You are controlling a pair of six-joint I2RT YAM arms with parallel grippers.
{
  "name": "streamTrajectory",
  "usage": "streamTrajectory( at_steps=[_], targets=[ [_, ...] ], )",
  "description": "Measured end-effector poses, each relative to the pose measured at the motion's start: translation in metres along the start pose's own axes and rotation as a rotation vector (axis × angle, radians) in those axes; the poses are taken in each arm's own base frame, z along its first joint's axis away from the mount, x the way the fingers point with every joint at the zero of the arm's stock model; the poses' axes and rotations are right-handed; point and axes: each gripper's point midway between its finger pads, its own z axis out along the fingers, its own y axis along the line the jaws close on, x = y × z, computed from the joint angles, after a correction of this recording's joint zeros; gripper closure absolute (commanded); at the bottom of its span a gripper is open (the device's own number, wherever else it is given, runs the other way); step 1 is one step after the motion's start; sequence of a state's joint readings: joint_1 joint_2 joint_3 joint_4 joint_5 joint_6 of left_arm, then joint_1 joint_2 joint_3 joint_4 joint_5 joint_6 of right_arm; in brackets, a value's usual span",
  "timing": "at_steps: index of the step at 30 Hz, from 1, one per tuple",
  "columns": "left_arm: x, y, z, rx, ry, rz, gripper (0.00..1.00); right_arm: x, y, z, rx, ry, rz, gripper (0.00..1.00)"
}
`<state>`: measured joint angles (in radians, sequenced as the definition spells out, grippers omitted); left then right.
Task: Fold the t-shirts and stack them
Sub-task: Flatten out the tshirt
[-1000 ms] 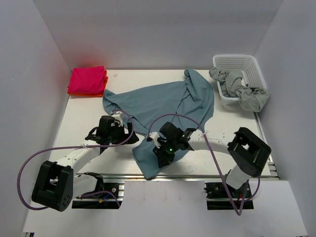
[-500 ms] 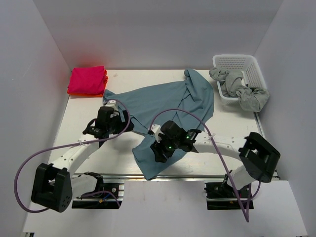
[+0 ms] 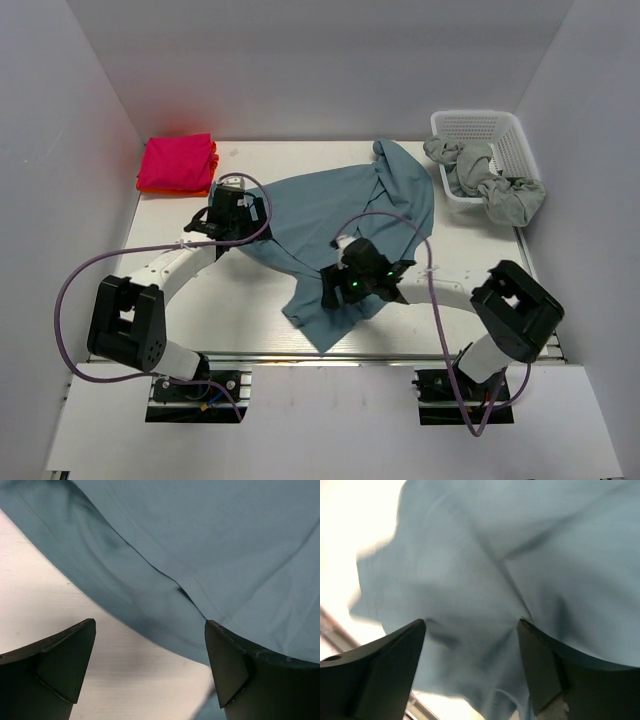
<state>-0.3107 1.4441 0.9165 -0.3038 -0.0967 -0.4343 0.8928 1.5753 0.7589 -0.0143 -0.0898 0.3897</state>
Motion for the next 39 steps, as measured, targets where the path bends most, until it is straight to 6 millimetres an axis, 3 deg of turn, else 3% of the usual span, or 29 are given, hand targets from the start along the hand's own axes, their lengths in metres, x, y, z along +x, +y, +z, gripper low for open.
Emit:
streamTrajectory(
  at_steps=[7,13,17,23,28,31,36,39],
  targets=[
    [-0.005,0.002,-0.002,-0.023,0.002,0.023,0.0,-0.002,-0.09,-0.042,0.232,-0.108,0.32,0.1],
    [0.002,-0.017,-0.004,0.085,0.033,0.097,0.0,0.032,-0.141,-0.083,0.469,-0.032,0.449,0.1],
    [0.009,-0.06,-0.008,0.246,0.053,0.247,0.0,0.047,-0.136,-0.11,0.482,0.016,0.427,0.1],
    [0.021,-0.161,-0.002,0.493,0.062,0.501,0.0,0.027,-0.113,-0.154,0.427,-0.125,0.426,0.1],
    [0.06,-0.221,0.003,0.613,0.112,0.648,0.02,0.046,-0.131,-0.179,0.6,-0.162,0.585,0.1],
    [0.084,-0.255,0.009,0.669,0.143,0.711,0.05,0.046,-0.141,-0.2,0.683,-0.264,0.66,0.11],
    [0.125,-0.295,0.026,0.711,0.207,0.787,0.05,0.032,-0.146,-0.23,0.725,-0.429,0.694,0.11],
    [0.143,-0.309,0.035,0.711,0.236,0.816,0.06,0.03,-0.148,-0.236,0.738,-0.458,0.693,0.1]
  ],
)
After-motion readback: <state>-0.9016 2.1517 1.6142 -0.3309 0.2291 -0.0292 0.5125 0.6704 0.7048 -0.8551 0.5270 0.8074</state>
